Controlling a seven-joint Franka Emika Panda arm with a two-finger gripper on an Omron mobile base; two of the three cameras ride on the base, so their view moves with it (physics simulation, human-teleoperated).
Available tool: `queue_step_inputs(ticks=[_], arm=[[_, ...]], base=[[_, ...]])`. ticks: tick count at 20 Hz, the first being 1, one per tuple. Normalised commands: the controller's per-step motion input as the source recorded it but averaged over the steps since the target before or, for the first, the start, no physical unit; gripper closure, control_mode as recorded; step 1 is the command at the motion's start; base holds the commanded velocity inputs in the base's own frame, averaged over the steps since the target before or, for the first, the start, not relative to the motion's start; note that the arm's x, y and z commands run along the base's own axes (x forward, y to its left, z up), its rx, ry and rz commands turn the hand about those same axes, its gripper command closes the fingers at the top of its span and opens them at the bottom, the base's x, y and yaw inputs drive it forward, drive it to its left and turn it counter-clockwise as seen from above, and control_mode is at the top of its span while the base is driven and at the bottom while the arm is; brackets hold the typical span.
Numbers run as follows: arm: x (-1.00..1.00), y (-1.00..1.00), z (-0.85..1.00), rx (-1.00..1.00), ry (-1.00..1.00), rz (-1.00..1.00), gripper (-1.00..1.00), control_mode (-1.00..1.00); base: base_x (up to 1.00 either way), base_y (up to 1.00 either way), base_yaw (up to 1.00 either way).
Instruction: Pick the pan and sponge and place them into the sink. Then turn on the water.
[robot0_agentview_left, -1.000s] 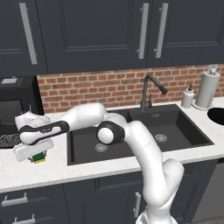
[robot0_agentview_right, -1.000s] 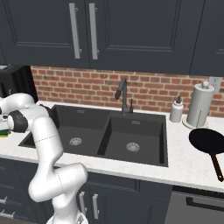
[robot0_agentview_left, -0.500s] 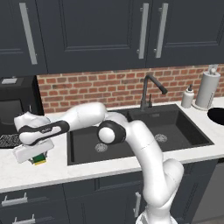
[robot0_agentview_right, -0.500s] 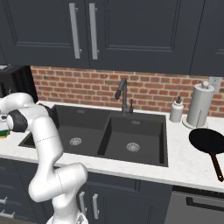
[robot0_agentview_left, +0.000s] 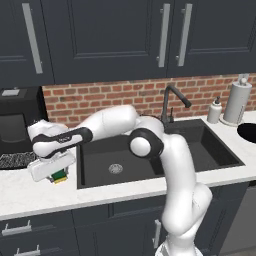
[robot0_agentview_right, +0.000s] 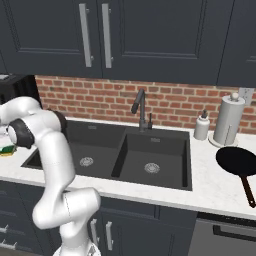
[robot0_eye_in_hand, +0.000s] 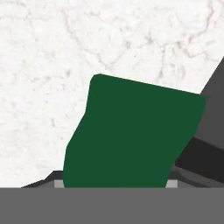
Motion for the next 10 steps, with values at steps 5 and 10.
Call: queue_step_inputs(ticks=[5,10], arm=[[-0.17,-1.0,0.38,0.03,0.0,0.0,1.0,-1.0],[-0.06,-1.0,0.2,0.06,0.01,0.0,1.0,-1.0]], base=[[0.0,0.0,0.0],[0.0,0.0,0.0]])
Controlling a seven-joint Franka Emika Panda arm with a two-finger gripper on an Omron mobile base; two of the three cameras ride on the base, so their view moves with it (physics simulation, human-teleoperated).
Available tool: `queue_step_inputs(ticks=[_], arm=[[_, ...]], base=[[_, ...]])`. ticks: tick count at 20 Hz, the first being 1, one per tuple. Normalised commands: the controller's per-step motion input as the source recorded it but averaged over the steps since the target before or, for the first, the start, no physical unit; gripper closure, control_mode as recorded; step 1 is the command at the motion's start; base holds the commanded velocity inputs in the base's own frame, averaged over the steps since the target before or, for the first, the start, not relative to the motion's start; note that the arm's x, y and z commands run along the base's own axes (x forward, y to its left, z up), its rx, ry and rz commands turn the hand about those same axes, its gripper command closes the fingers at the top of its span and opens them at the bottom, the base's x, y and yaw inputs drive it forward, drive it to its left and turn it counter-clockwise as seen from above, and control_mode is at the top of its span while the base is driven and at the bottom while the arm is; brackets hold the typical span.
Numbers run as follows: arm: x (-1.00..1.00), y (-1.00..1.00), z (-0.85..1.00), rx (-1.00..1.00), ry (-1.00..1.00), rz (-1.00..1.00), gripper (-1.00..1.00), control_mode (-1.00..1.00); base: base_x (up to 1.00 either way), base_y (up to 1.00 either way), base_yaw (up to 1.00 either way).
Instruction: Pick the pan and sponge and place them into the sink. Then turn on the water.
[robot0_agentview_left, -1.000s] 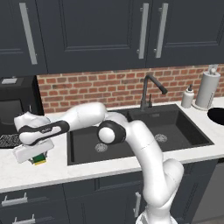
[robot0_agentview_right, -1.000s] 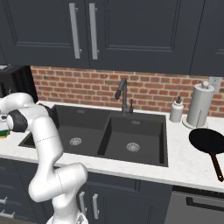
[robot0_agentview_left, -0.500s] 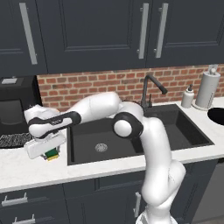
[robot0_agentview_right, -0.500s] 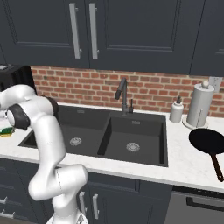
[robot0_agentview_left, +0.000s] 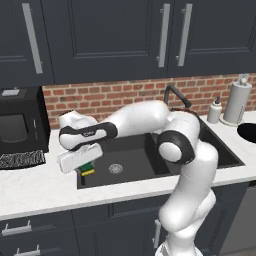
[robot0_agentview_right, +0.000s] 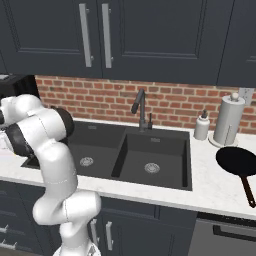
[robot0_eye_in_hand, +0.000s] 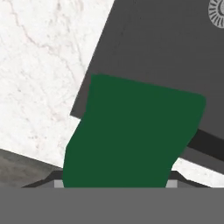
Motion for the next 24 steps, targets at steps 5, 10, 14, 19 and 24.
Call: queue_step_inputs(ticks=[5,10,14,19,24], arm=[[0.0,-1.0,0.0,0.14,0.02,0.0,1.0,-1.0],[0.0,-1.0,0.15,0.13,0.04,0.0,1.0,-1.0],[-0.01,-1.0,0.46,0.0,0.15,0.0,1.0,-1.0],[0.0,-1.0,0.33,-0.03,0.15,-0.02,1.0,-1.0],[0.0,-1.0,0.06,-0.03,0.05,-0.04,1.0,-1.0]], base=[[0.0,0.0,0.0],[0.0,0.0,0.0],[0.0,0.0,0.0],[0.0,0.0,0.0],[0.0,0.0,0.0]])
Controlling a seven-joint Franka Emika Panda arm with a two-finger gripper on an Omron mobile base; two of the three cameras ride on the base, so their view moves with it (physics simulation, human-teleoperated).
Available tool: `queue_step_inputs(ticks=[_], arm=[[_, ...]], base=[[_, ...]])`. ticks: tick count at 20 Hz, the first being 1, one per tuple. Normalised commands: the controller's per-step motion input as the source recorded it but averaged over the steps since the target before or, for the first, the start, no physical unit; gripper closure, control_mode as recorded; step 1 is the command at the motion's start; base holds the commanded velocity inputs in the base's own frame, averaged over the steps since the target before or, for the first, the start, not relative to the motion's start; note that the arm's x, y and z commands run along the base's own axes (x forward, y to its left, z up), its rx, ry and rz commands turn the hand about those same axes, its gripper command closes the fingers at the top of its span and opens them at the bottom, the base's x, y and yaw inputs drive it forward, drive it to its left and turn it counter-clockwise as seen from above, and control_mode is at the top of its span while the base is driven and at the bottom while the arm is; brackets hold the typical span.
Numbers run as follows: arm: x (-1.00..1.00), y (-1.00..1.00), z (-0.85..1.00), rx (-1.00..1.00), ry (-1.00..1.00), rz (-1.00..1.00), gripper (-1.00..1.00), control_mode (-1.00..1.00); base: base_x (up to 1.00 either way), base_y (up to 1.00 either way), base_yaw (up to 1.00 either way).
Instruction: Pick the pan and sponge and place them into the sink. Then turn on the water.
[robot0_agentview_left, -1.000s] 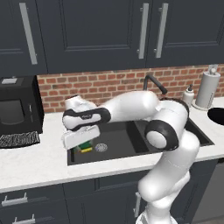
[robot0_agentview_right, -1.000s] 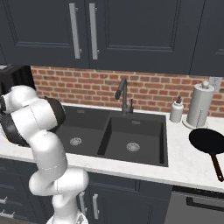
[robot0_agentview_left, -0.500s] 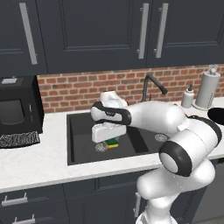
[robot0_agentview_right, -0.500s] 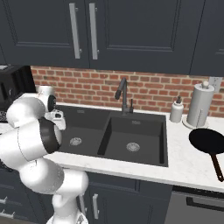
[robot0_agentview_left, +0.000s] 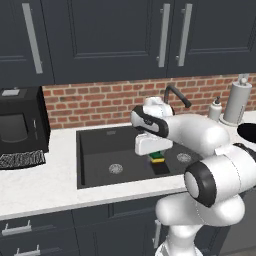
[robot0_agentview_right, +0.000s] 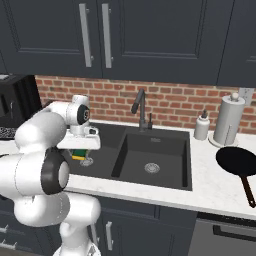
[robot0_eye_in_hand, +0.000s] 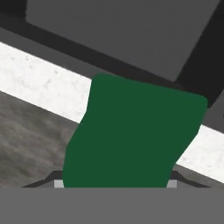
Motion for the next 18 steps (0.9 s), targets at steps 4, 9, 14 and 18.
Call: queue_step_inputs(ticks=[4,9,14,18], arm=[[-0.04,-1.0,0.0,0.0,0.0,-0.05,1.0,-1.0],[-0.1,-0.98,0.03,0.0,0.0,-0.04,1.0,-1.0],[-0.05,-0.94,0.0,0.0,0.0,-0.02,1.0,-1.0],[0.0,-0.87,0.0,0.0,0.0,0.0,1.0,-1.0]], base=[[0.0,0.0,0.0],[0.0,0.0,0.0],[0.0,0.0,0.0],[0.0,0.0,0.0]])
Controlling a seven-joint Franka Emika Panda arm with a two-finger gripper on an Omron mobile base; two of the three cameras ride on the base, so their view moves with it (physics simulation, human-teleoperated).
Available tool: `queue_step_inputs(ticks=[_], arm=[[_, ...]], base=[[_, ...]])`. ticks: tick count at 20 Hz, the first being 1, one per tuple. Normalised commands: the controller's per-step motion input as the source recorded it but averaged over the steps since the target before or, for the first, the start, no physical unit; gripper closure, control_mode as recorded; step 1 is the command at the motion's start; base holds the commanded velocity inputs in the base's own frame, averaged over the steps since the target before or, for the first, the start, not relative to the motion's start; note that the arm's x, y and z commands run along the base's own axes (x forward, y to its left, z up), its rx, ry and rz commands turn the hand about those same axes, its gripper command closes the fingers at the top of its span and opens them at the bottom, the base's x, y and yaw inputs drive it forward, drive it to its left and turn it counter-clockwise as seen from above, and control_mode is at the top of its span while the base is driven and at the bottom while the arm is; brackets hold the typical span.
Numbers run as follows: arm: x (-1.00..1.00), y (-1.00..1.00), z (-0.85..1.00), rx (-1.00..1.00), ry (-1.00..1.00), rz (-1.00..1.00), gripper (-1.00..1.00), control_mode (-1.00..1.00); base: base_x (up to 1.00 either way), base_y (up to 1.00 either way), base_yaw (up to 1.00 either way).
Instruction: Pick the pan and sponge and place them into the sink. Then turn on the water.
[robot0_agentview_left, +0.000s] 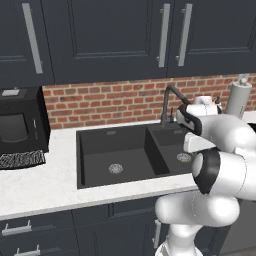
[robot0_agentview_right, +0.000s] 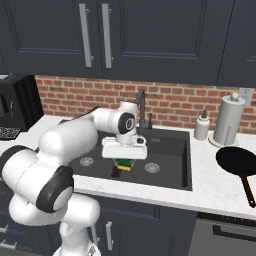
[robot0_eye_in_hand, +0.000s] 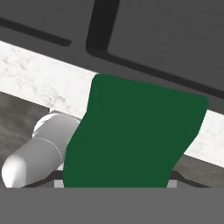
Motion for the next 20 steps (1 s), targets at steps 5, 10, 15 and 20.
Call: queue_step_inputs(ticks=[5,10,15,20], arm=[[0.0,-0.69,-0.02,0.0,0.0,0.0,1.0,-1.0],[0.0,-0.41,-0.06,0.0,0.0,0.0,1.0,-1.0],[0.03,-0.11,-0.22,0.0,0.0,0.0,1.0,-1.0],[0.09,0.0,-0.27,0.0,0.0,0.0,1.0,-1.0]], base=[[0.0,0.0,0.0],[0.0,0.0,0.0],[0.0,0.0,0.0],[0.0,0.0,0.0]])
